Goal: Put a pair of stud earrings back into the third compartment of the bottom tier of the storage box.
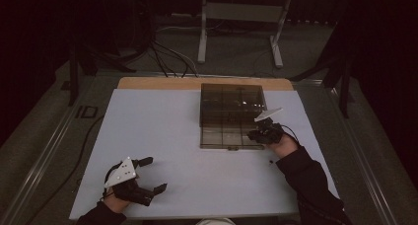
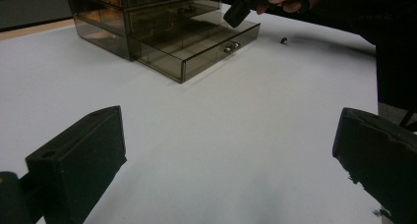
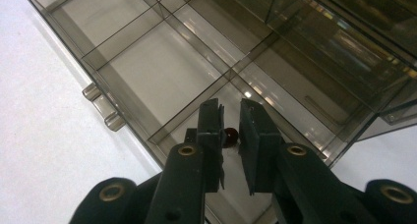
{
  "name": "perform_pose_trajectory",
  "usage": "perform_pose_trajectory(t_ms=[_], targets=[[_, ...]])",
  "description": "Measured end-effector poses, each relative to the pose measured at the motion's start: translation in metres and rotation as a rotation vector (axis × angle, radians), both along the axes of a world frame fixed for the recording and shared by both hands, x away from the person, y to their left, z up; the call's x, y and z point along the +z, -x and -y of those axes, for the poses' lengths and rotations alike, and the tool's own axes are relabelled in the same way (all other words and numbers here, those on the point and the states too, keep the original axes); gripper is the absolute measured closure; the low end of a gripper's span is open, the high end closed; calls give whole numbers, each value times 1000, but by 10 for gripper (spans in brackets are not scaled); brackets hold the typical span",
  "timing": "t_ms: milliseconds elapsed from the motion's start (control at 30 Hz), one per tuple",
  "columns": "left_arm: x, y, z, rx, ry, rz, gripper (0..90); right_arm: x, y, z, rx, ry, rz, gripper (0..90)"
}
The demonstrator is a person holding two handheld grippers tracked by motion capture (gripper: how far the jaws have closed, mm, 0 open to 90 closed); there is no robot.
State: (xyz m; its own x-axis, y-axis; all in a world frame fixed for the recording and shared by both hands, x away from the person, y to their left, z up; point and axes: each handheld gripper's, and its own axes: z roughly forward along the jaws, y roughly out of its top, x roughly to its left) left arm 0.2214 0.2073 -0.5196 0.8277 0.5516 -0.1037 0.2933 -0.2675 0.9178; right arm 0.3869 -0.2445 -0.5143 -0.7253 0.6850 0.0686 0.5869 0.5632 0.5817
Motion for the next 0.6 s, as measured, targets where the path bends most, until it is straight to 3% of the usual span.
perform_pose_trajectory(t_ms=[100, 233, 333, 433, 467, 600], targets=[[0, 0, 0, -1, -1, 0, 8, 1, 0, -1, 1, -2, 2, 755], [0, 0, 0, -1, -1, 0, 8, 4, 1, -1, 2, -14, 15, 557], [0, 0, 0, -1, 0, -1, 7, 8, 2, 1, -6, -40, 17, 439], [0, 0, 0, -2, 7, -2, 7, 11, 5, 2, -7, -53, 25, 384], [0, 0, 0, -1, 7, -2, 7, 15, 9, 4, -11, -74, 18, 297], [0, 0, 0, -5, 1, -2, 7, 21, 16, 8, -29, -93, 27, 149]])
